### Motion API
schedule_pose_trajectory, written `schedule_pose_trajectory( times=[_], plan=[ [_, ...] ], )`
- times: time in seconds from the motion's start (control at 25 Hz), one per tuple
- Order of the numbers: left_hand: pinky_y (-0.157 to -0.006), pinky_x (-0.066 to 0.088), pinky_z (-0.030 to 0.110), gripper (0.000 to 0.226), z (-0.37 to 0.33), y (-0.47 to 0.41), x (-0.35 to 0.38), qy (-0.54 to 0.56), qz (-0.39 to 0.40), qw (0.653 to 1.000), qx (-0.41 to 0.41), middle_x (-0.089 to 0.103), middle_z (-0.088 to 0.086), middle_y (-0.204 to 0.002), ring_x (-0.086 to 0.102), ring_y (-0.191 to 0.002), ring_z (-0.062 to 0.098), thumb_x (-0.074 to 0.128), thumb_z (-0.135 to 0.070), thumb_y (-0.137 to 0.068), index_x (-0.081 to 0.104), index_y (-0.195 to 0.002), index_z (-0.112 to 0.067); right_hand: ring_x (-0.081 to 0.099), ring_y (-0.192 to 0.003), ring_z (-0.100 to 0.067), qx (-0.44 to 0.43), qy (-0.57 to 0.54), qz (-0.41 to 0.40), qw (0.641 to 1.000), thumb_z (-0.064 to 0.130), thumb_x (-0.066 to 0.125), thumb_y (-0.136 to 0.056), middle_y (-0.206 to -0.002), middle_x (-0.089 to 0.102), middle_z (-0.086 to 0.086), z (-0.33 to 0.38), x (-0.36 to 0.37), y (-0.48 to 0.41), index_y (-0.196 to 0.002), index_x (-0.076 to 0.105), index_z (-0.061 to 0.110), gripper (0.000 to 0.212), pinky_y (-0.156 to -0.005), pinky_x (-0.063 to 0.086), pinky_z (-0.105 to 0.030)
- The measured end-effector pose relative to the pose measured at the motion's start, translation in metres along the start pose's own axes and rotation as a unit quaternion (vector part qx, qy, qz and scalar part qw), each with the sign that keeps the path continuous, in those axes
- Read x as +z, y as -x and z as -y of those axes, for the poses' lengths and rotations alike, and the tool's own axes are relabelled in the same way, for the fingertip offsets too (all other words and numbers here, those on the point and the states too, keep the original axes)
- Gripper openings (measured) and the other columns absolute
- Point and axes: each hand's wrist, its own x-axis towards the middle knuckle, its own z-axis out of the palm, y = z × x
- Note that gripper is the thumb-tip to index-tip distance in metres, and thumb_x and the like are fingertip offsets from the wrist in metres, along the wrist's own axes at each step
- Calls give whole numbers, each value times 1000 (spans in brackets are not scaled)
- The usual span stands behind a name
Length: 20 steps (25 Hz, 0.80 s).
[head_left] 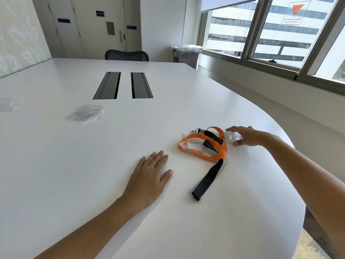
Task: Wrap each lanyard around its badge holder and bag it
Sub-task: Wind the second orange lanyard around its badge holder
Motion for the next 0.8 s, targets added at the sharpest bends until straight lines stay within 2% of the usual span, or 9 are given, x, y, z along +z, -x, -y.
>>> schedule_pose_trajectory(
  times=[0.16,0.24,0.28,0.36,0.44,0.52,0.64,0.72,0.8],
  plan=[
    [-120,-1,28,56,1,-1,2,3,-1,1000,-2,7,-11,-161,3,-148,5,22,-47,-101,16,-153,-27,34,-137,-33,86,-77,35,993,30,76,-83,-151,33,-10,1,-4,1,-152,24,20,86,-112,33,-44],
    [-119,-1,28,56,2,-1,3,4,2,1000,-1,8,-11,-161,4,-148,5,23,-47,-101,16,-152,-27,40,-133,-32,106,-62,37,992,37,83,-74,-146,40,-12,3,-8,5,-148,30,13,94,-109,38,-43],
    [-119,-2,28,56,2,-1,3,6,3,1000,-2,8,-11,-161,4,-148,5,24,-47,-101,17,-152,-27,45,-127,-31,106,-33,24,993,39,85,-70,-138,48,-12,5,-10,8,-141,40,12,88,-103,42,-41],
    [-119,-2,27,56,3,-2,4,11,2,1000,-2,9,-11,-161,4,-147,5,26,-46,-100,18,-152,-27,53,-108,-30,88,-10,-29,996,40,84,-71,-108,59,-11,11,-16,14,-104,59,13,50,-80,46,-34],
    [-119,-2,27,56,3,-3,4,15,4,1000,0,8,-11,-161,3,-147,4,26,-46,-100,17,-152,-28,54,-91,-29,65,-42,-84,994,34,81,-75,-82,56,-5,18,-21,23,-72,55,19,30,-62,39,-29],
    [-119,-2,27,56,2,-2,3,21,6,1000,0,10,-11,-161,4,-147,4,27,-47,-100,19,-152,-28,54,-78,-24,54,-115,-144,981,32,77,-78,-76,53,0,29,-24,36,-69,54,23,26,-54,34,-26],
    [-119,2,29,57,-1,-7,-2,61,8,998,-3,17,-11,-159,11,-146,6,36,-46,-98,23,-150,-27,54,-70,-18,34,-328,-224,917,31,75,-82,-81,58,-2,51,-30,57,-74,58,25,19,-55,37,-26],
    [-120,8,31,58,-6,-18,-9,130,8,991,0,23,-10,-157,19,-144,8,42,-43,-97,23,-150,-25,60,-76,-25,-7,-440,-234,867,27,74,-84,-90,66,-10,68,-39,71,-89,66,18,13,-65,46,-31],
    [-119,15,37,59,-12,-37,-17,196,18,980,9,25,-9,-156,24,-143,9,45,-41,-98,22,-150,-26,63,-85,-30,-59,-547,-234,802,21,71,-87,-103,69,-19,82,-47,83,-106,67,8,24,-78,50,-41]
  ],
)
